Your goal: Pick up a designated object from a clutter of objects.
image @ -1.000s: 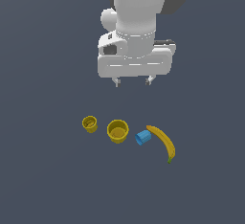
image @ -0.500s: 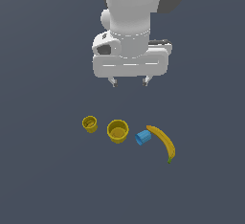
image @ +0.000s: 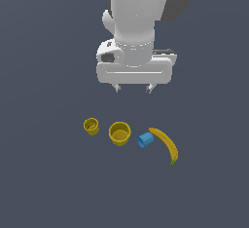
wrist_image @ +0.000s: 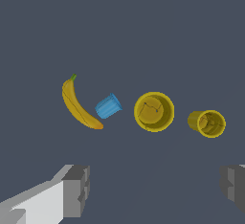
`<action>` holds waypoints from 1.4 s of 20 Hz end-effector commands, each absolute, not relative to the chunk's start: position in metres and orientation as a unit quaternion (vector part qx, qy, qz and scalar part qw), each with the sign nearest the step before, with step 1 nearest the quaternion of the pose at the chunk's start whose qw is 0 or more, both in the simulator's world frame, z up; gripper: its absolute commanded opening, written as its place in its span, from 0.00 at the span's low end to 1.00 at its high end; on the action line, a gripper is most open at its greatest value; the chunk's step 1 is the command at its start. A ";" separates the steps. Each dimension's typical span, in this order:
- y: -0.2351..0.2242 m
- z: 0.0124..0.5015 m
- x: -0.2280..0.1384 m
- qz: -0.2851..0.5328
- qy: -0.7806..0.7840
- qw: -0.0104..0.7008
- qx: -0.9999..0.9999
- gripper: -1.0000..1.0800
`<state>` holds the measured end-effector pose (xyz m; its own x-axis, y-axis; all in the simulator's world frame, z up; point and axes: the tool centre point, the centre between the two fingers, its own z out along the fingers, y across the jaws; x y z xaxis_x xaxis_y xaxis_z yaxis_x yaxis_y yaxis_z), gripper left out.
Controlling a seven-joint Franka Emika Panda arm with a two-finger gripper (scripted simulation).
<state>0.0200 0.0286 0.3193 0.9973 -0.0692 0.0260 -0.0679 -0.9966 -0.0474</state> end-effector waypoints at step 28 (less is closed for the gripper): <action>0.074 0.179 0.060 -0.001 0.337 0.012 -0.942 0.96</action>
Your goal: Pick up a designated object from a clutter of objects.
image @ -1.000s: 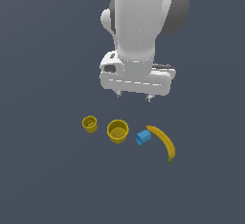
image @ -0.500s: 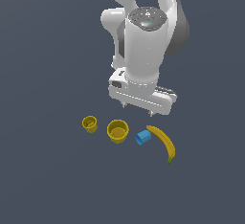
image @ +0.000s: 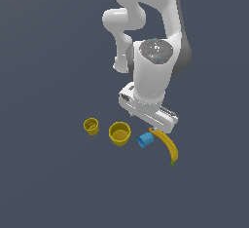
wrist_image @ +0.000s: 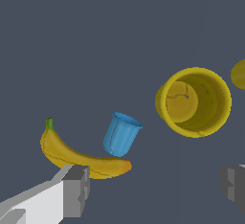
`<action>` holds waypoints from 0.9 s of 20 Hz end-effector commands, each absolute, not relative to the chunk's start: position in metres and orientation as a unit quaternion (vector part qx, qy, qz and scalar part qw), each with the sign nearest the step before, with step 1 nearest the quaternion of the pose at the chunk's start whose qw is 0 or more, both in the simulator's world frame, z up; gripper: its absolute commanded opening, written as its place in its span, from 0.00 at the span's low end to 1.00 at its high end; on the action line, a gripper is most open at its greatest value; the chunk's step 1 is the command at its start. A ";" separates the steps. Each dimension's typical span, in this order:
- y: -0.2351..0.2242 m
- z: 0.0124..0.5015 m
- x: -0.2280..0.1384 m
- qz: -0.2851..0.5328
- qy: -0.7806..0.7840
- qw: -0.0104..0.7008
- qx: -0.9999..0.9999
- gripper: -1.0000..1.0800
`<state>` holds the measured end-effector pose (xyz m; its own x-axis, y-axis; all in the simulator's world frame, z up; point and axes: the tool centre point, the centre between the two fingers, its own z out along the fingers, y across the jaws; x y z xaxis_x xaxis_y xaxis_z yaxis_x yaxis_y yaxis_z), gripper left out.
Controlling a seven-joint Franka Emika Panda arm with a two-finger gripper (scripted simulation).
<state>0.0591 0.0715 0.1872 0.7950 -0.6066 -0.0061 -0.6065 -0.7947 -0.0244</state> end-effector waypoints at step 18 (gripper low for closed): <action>0.099 0.096 0.064 0.000 0.490 0.001 -0.872 0.96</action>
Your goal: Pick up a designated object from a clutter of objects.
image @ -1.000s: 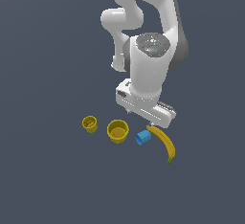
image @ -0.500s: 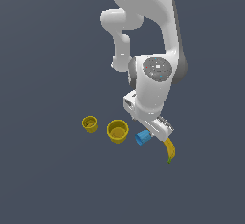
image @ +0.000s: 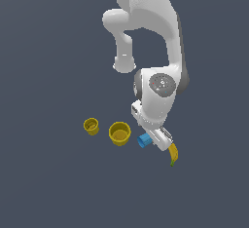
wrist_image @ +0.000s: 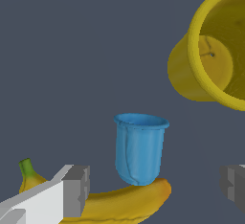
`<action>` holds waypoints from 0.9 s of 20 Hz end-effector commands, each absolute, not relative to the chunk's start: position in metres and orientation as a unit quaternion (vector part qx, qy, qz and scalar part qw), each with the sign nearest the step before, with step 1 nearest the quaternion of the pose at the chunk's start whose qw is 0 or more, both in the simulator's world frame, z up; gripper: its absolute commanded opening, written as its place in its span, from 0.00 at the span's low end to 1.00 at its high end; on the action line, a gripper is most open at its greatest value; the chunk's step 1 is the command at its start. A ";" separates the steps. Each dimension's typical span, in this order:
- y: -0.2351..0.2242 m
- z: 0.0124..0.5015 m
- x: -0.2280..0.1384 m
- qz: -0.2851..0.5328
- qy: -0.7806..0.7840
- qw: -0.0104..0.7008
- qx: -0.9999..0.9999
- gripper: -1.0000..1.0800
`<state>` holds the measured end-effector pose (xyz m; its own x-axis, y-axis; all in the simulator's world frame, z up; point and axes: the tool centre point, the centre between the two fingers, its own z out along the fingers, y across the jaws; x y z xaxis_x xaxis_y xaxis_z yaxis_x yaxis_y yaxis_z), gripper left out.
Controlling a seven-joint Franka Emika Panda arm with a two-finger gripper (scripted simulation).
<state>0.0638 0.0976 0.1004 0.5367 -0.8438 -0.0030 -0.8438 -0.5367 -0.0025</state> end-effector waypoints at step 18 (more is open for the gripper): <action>0.102 0.061 0.062 0.000 0.509 0.000 -0.861 0.96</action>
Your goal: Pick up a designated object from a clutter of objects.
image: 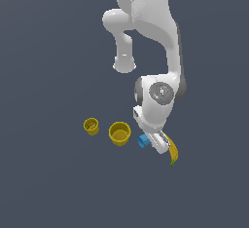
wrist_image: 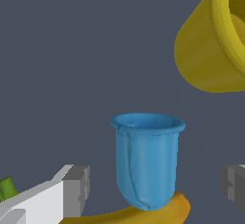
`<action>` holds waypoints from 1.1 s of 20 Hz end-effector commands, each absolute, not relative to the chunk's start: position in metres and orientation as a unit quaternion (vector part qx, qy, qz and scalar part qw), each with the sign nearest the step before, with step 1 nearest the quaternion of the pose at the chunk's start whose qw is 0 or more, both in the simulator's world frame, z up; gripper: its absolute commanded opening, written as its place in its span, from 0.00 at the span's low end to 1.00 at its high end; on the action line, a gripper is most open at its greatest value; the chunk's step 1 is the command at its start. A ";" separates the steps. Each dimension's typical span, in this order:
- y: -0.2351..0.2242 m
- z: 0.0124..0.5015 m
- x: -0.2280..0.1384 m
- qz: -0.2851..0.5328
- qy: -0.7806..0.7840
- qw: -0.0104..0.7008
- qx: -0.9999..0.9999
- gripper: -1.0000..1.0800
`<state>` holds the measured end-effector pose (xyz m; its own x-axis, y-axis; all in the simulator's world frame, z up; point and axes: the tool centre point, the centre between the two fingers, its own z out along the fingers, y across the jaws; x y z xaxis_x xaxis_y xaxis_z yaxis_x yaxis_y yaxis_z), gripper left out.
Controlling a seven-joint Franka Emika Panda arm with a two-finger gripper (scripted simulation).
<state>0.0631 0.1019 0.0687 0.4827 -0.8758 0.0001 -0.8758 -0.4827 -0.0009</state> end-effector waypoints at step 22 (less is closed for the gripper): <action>0.102 0.036 0.063 0.000 0.510 0.000 -0.860 0.00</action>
<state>0.0632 0.1019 0.0351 0.4804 -0.8771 -0.0001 -0.8771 -0.4804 -0.0002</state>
